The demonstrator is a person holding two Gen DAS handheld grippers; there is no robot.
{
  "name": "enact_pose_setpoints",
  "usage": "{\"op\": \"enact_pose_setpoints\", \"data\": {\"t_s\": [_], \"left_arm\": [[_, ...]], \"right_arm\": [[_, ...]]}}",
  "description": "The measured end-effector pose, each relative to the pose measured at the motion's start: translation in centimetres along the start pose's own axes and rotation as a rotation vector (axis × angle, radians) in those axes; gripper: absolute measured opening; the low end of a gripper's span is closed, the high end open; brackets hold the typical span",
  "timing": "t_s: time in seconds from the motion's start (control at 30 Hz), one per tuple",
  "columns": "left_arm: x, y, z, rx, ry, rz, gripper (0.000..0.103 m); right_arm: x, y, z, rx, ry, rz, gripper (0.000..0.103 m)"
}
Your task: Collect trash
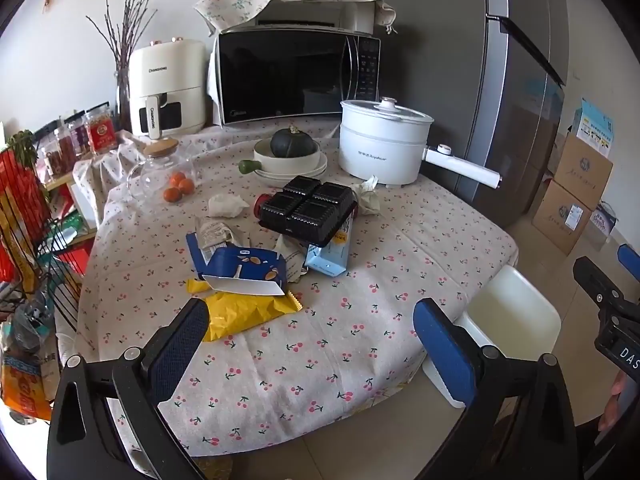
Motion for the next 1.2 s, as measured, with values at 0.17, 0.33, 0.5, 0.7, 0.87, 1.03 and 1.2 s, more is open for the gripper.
{"op": "enact_pose_setpoints", "data": {"t_s": [0.17, 0.33, 0.5, 0.7, 0.87, 1.03, 1.2], "left_arm": [[0.08, 0.24, 0.09, 0.001, -0.002, -0.002, 0.103], [0.17, 0.18, 0.08, 0.002, 0.001, -0.002, 0.103], [0.10, -0.02, -0.09, -0.002, 0.000, 0.003, 0.103], [0.07, -0.03, -0.08, -0.001, -0.002, 0.005, 0.103], [0.09, -0.03, -0.05, -0.002, -0.001, 0.005, 0.103], [0.09, -0.02, -0.05, -0.002, 0.000, 0.005, 0.103], [0.05, -0.03, -0.08, -0.001, 0.000, 0.006, 0.103]], "right_arm": [[-0.06, -0.13, -0.04, 0.001, 0.000, 0.001, 0.103], [-0.15, -0.05, -0.05, -0.001, -0.001, 0.003, 0.103], [-0.13, 0.04, 0.11, 0.008, -0.001, 0.002, 0.103], [-0.14, 0.07, 0.22, 0.012, -0.005, 0.004, 0.103], [-0.07, 0.17, 0.33, 0.016, -0.005, 0.002, 0.103], [-0.08, 0.17, 0.35, 0.019, -0.006, 0.002, 0.103], [-0.07, 0.13, 0.41, 0.019, -0.006, 0.002, 0.103]]}}
Point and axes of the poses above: each gripper's, at about its wrist camera, not at the fingertips, and x roughly the way its jaws point, z to its right, y to its top, the point moved 1 cm from there along x, roughly the way its jaws point, and after that the axes turned 12 degrees about -y, right-handed, at the moved point
